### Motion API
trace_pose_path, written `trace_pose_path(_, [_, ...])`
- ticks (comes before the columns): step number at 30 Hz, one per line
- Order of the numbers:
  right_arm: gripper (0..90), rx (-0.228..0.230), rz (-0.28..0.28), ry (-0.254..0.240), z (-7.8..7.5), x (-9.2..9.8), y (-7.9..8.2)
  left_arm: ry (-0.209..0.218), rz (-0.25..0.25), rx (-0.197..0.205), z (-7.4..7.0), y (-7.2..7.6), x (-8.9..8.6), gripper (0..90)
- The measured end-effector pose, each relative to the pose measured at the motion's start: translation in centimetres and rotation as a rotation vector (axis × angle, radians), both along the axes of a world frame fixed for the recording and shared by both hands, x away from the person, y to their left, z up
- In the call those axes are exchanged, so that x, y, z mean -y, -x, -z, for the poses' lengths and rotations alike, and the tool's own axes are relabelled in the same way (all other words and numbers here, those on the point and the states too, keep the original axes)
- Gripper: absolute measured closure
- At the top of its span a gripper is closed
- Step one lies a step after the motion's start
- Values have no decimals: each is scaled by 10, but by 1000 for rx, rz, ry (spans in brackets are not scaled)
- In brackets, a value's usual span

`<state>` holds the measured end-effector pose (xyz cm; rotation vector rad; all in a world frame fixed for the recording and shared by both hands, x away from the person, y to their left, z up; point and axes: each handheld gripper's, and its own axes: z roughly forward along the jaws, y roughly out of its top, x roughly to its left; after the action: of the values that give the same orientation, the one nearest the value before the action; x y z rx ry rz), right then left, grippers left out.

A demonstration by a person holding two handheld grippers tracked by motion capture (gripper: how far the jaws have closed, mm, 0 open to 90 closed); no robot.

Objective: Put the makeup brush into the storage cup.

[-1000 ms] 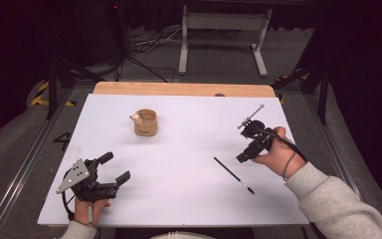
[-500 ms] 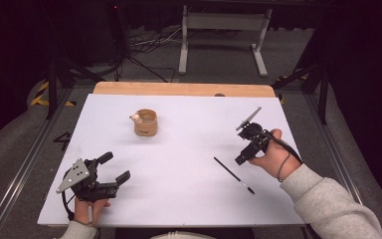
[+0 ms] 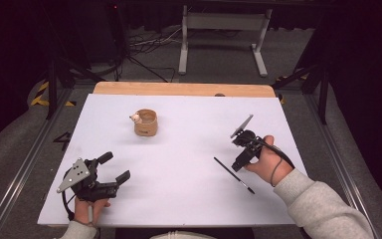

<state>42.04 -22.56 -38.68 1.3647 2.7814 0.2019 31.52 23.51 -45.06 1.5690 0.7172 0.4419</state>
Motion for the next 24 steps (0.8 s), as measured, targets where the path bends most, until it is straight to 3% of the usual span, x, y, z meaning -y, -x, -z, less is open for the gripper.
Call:
trace_pose_path(7, [333,-23,-1,13,11,0,0,1,-2,-2,0,0,0,76])
trace_pose_path(24, [386,-31,-24,29,27,-4,2,-6,0,1,0,0,1,75])
